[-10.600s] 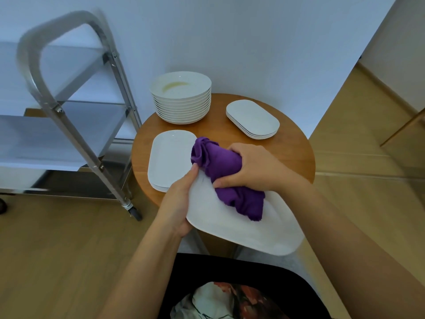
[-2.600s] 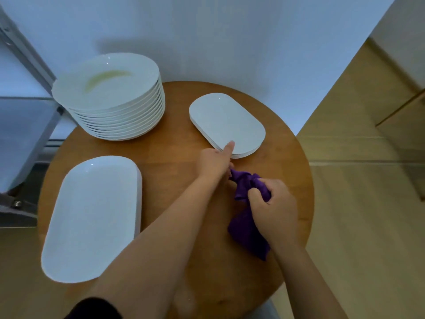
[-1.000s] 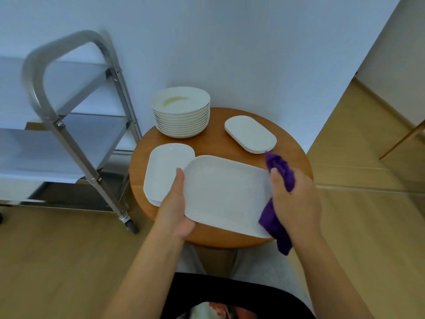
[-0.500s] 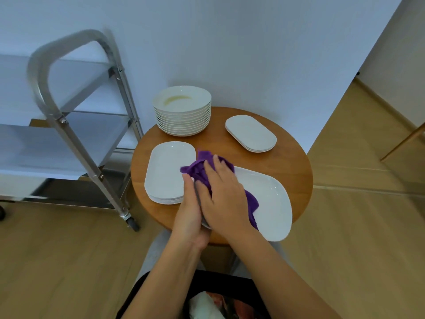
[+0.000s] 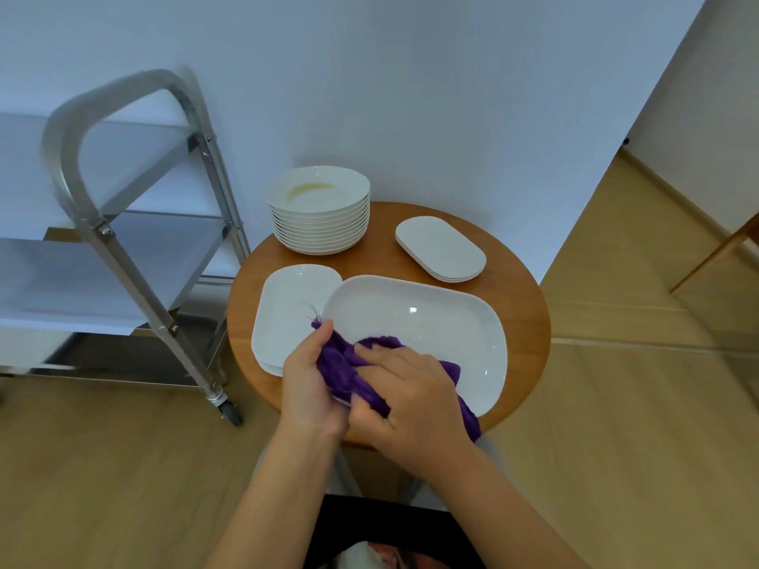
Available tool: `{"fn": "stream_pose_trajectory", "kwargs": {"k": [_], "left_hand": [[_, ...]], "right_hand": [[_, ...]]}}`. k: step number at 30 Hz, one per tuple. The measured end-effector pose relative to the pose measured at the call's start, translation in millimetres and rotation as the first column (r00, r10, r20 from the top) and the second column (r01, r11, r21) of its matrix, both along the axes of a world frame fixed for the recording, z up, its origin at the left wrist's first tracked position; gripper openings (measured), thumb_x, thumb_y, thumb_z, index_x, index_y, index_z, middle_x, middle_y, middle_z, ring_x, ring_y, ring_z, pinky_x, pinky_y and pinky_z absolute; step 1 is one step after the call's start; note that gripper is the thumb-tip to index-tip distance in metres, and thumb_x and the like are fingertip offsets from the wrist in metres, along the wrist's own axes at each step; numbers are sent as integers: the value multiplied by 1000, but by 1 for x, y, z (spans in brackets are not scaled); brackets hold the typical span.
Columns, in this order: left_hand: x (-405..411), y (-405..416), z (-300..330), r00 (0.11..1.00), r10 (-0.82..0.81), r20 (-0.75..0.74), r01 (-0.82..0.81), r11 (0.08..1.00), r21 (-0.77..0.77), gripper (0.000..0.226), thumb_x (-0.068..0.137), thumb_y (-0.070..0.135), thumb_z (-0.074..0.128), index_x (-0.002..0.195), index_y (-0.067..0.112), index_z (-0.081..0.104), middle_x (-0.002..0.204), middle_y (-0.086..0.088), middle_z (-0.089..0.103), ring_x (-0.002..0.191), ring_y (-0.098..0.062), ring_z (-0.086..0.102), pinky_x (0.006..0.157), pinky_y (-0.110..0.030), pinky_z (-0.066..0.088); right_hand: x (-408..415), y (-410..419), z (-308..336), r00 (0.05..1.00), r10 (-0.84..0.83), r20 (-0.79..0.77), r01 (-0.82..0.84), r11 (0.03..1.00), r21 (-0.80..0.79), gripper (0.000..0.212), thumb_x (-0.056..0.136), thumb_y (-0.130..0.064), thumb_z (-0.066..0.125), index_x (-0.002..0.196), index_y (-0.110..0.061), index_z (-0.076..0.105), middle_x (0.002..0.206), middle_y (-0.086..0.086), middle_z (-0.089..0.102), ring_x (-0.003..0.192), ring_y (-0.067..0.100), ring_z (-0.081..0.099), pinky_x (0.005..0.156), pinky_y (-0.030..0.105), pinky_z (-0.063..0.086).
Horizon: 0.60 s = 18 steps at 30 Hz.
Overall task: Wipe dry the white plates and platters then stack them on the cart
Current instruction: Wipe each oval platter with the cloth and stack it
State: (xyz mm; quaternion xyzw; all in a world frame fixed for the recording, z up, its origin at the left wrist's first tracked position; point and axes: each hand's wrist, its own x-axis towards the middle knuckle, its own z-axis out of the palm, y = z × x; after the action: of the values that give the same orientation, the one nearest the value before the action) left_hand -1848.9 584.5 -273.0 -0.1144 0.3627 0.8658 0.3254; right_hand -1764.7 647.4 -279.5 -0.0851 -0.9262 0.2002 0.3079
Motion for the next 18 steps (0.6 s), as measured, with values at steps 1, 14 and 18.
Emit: {"fn": "stream_pose_trajectory", "kwargs": {"k": [1,14,18], "left_hand": [[0,0,2,1000,-3,1,3,1000,8,14,79,21,65,92,17,61,66,-3,73,59,-18,71,47,-31,55],[-3,0,6,981,-194,-16,194,978,76,51,66,46,63,113,28,58,100,-10,70,94,-28,66,67,-41,58],[0,3,7,989,-148,24,148,989,24,56,66,46,64,117,25,56,109,-12,67,99,-29,65,68,-41,58]], "right_hand": [[3,3,-3,1000,5,-12,-5,1000,25,30,82,-32,53,98,-15,72,102,-2,72,94,12,66,77,26,56],[28,15,-16,932,-361,11,361,932,-18,38,76,-24,63,109,-7,70,111,9,69,102,26,65,80,35,56],[19,-7,-9,895,-435,98,423,898,124,41,79,-28,59,113,-6,68,114,12,68,104,30,65,83,43,56]]}}
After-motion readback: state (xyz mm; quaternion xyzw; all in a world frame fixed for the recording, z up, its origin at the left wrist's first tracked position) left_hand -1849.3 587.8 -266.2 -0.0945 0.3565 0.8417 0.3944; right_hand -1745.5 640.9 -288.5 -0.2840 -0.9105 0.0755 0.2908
